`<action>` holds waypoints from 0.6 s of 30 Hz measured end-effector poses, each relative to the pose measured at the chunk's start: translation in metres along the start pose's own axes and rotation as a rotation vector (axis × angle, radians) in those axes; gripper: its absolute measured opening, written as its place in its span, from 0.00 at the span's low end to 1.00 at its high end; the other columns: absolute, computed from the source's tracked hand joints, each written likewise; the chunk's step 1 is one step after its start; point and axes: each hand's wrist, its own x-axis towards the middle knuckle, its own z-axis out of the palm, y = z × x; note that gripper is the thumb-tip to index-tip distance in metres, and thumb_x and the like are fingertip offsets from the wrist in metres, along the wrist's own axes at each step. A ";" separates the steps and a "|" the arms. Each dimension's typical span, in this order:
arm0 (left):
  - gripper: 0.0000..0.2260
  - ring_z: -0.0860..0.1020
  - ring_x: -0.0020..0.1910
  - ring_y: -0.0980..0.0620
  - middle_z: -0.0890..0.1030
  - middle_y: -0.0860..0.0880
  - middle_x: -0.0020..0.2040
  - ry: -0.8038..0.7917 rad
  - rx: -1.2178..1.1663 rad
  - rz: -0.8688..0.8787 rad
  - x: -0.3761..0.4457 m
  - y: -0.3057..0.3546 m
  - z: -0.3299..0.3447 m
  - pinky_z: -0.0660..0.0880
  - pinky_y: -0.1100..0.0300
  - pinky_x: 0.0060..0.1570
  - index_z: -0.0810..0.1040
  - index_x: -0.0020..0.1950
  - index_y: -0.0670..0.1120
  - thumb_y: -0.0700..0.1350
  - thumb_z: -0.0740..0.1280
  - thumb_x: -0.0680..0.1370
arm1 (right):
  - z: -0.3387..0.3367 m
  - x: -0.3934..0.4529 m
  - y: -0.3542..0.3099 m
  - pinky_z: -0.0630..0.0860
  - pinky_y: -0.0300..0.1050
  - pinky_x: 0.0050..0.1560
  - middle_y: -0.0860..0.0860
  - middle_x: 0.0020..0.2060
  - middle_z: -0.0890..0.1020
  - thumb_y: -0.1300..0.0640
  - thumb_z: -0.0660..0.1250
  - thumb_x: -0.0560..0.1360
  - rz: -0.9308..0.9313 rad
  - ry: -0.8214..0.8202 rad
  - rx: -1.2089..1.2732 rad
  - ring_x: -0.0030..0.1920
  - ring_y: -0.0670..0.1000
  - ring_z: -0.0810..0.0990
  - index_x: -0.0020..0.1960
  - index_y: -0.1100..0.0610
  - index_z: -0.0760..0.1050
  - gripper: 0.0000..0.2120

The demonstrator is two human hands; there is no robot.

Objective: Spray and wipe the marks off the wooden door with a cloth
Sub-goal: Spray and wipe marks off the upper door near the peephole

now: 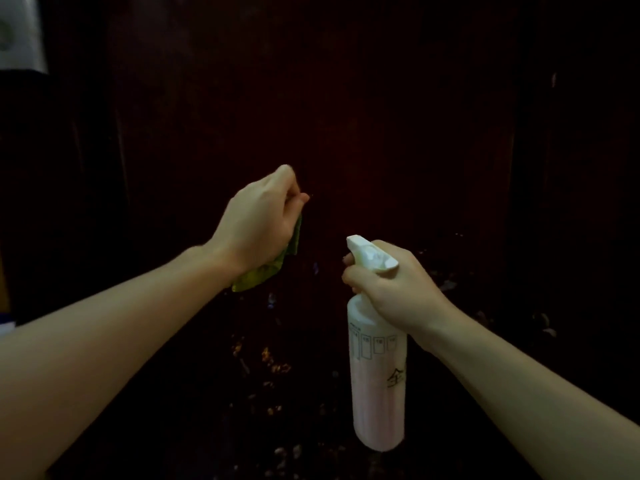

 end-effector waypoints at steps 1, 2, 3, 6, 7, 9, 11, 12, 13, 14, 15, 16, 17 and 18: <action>0.04 0.72 0.29 0.57 0.73 0.55 0.34 0.030 0.003 -0.060 -0.015 -0.009 -0.006 0.66 0.66 0.29 0.72 0.46 0.46 0.44 0.62 0.80 | 0.009 -0.002 0.000 0.74 0.42 0.36 0.49 0.37 0.79 0.55 0.69 0.73 -0.005 -0.023 0.011 0.36 0.48 0.78 0.45 0.53 0.77 0.03; 0.04 0.72 0.29 0.57 0.73 0.54 0.34 0.062 0.004 -0.128 -0.029 -0.018 -0.010 0.66 0.66 0.28 0.71 0.46 0.46 0.43 0.62 0.80 | 0.020 -0.004 0.001 0.72 0.38 0.34 0.47 0.35 0.78 0.55 0.69 0.73 -0.012 -0.042 0.017 0.34 0.44 0.76 0.45 0.53 0.77 0.03; 0.05 0.72 0.28 0.56 0.73 0.53 0.34 0.098 0.002 -0.198 -0.043 -0.027 -0.014 0.66 0.65 0.28 0.71 0.45 0.46 0.43 0.62 0.81 | 0.031 -0.005 0.002 0.70 0.35 0.33 0.45 0.34 0.77 0.56 0.69 0.73 -0.015 -0.057 0.022 0.33 0.41 0.75 0.45 0.54 0.76 0.03; 0.05 0.73 0.30 0.54 0.73 0.52 0.34 0.201 0.043 -0.392 -0.074 -0.051 -0.023 0.70 0.61 0.28 0.69 0.45 0.48 0.43 0.61 0.81 | 0.062 -0.006 0.003 0.70 0.34 0.34 0.45 0.34 0.76 0.57 0.69 0.73 -0.006 -0.097 0.035 0.34 0.42 0.74 0.45 0.56 0.76 0.04; 0.05 0.73 0.30 0.54 0.73 0.52 0.35 0.220 0.059 -0.448 -0.081 -0.058 -0.025 0.71 0.60 0.28 0.69 0.45 0.48 0.44 0.60 0.82 | 0.071 -0.005 0.004 0.70 0.33 0.33 0.45 0.33 0.75 0.57 0.69 0.73 0.000 -0.108 0.039 0.34 0.42 0.74 0.45 0.58 0.75 0.05; 0.05 0.73 0.31 0.54 0.73 0.52 0.36 0.244 0.055 -0.541 -0.091 -0.071 -0.028 0.70 0.60 0.29 0.68 0.46 0.49 0.45 0.59 0.82 | 0.086 -0.003 0.002 0.69 0.32 0.31 0.45 0.32 0.75 0.57 0.69 0.73 0.015 -0.120 0.058 0.32 0.41 0.73 0.43 0.58 0.75 0.05; 0.05 0.73 0.32 0.54 0.73 0.52 0.36 0.247 0.053 -0.602 -0.098 -0.081 -0.031 0.69 0.61 0.30 0.68 0.47 0.48 0.45 0.59 0.82 | 0.098 -0.001 0.000 0.68 0.31 0.29 0.42 0.29 0.74 0.58 0.68 0.73 0.023 -0.116 0.075 0.29 0.39 0.72 0.40 0.56 0.75 0.05; 0.05 0.73 0.32 0.54 0.73 0.52 0.37 0.242 0.061 -0.621 -0.101 -0.084 -0.033 0.69 0.60 0.30 0.69 0.47 0.48 0.45 0.58 0.82 | 0.104 -0.001 -0.002 0.67 0.31 0.28 0.42 0.27 0.73 0.59 0.68 0.73 0.016 -0.099 0.079 0.27 0.39 0.71 0.36 0.54 0.73 0.08; 0.05 0.74 0.33 0.54 0.73 0.52 0.37 0.234 0.068 -0.637 -0.104 -0.088 -0.034 0.69 0.60 0.30 0.69 0.47 0.48 0.45 0.58 0.82 | 0.110 0.000 -0.003 0.66 0.32 0.27 0.41 0.24 0.71 0.59 0.67 0.72 0.005 -0.074 0.078 0.25 0.39 0.70 0.32 0.53 0.70 0.12; 0.05 0.74 0.33 0.54 0.73 0.52 0.38 0.228 0.071 -0.654 -0.107 -0.090 -0.035 0.69 0.60 0.30 0.69 0.48 0.47 0.45 0.58 0.82 | 0.115 0.000 -0.004 0.65 0.34 0.26 0.41 0.22 0.70 0.60 0.67 0.72 -0.006 -0.049 0.067 0.23 0.40 0.68 0.29 0.52 0.67 0.15; 0.05 0.74 0.33 0.54 0.73 0.51 0.38 0.225 0.070 -0.671 -0.111 -0.093 -0.035 0.69 0.60 0.30 0.69 0.48 0.47 0.45 0.58 0.83 | 0.120 0.000 -0.006 0.65 0.36 0.26 0.42 0.21 0.68 0.60 0.66 0.71 -0.014 -0.029 0.044 0.23 0.41 0.67 0.28 0.52 0.64 0.17; 0.05 0.74 0.34 0.53 0.74 0.51 0.38 0.227 0.067 -0.687 -0.114 -0.096 -0.036 0.70 0.59 0.31 0.69 0.48 0.47 0.45 0.58 0.83 | 0.124 0.000 -0.007 0.65 0.37 0.25 0.43 0.21 0.68 0.60 0.66 0.71 -0.020 -0.018 0.023 0.23 0.41 0.67 0.27 0.52 0.63 0.17; 0.05 0.74 0.34 0.53 0.74 0.51 0.39 0.230 0.064 -0.703 -0.116 -0.099 -0.036 0.71 0.59 0.31 0.69 0.48 0.46 0.45 0.58 0.83 | 0.128 0.000 -0.008 0.65 0.37 0.25 0.43 0.22 0.69 0.59 0.66 0.70 -0.024 -0.016 0.015 0.23 0.41 0.67 0.27 0.53 0.64 0.16; 0.05 0.74 0.35 0.52 0.74 0.50 0.39 0.230 0.059 -0.722 -0.119 -0.101 -0.037 0.72 0.58 0.32 0.69 0.48 0.46 0.45 0.58 0.83 | 0.131 0.001 -0.008 0.65 0.36 0.24 0.44 0.22 0.69 0.59 0.66 0.70 -0.024 -0.025 0.019 0.23 0.41 0.67 0.28 0.54 0.64 0.15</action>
